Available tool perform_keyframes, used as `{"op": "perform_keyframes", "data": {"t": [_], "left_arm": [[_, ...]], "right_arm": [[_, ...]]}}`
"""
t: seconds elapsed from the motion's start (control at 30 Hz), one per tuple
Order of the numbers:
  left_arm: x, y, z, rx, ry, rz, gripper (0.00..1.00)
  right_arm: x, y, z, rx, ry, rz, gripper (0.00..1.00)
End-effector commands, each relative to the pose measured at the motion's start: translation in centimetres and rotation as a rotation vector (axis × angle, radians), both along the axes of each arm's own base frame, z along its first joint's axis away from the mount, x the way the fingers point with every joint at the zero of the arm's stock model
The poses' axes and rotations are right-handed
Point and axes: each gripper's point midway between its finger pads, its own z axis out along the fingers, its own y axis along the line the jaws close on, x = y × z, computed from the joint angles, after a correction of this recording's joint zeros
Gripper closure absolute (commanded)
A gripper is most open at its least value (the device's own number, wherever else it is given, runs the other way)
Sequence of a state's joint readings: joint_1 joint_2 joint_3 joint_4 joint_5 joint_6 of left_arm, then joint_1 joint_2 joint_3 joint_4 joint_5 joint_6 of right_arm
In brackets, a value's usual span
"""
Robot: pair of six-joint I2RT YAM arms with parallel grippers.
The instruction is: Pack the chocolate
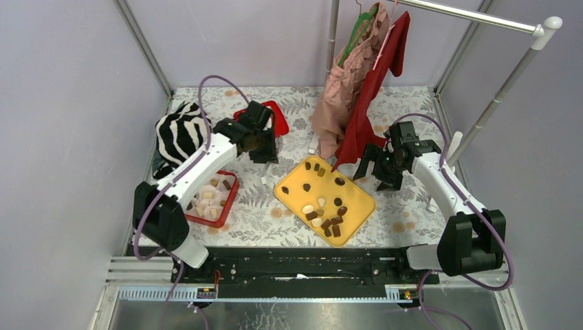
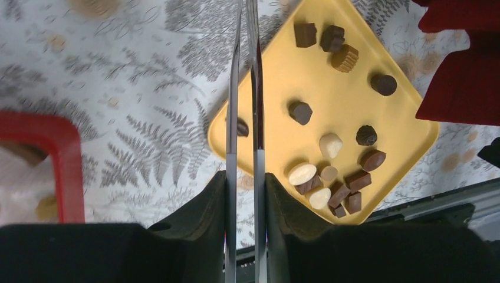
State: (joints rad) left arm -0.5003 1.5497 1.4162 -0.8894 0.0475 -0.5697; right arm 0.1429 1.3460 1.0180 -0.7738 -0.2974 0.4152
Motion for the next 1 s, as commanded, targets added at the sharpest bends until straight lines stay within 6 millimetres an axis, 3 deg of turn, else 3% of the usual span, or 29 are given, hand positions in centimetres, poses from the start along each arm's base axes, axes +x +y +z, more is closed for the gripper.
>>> {"op": "perform_keyframes", "data": {"t": [0.0, 0.23, 0.47, 0.53, 0.63, 0.77, 0.97], "left_arm": [[3.8, -3.4, -0.2, -0.046, -0.176, -0.177, 0.71], [7.8, -6.1, -3.8, -0.033, -0.173, -0.267, 0.68], [11.2, -6.3, -7.8, 0.038, -0.156, -0.264, 0.66], [11.8, -6.2, -8.9, 0.044, -0.139, -0.27, 0.62], [12.3, -5.8, -10.1, 0.076, -0.122, -0.272, 0.46], [13.7, -4.6, -9.6, 0.115, -0.143, -0.262, 0.38], [15.9, -3.0, -6.5, 0.135, -0.195, -0.253, 0.32]], "right_arm": [[1.1, -0.1, 1.9, -0.004, -0.066, -0.015, 0.0], [1.0, -0.7, 2.1, -0.032, -0.069, -0.019, 0.0], [0.9, -1.6, 2.6, -0.08, -0.087, -0.039, 0.0], [0.8, -1.8, 2.8, -0.088, -0.09, -0.042, 0.0], [0.7, -2.0, 2.8, -0.101, -0.088, -0.049, 0.0], [0.7, -2.0, 2.8, -0.102, -0.087, -0.055, 0.0], [1.1, -2.0, 2.7, -0.102, -0.083, -0.058, 0.0]]}}
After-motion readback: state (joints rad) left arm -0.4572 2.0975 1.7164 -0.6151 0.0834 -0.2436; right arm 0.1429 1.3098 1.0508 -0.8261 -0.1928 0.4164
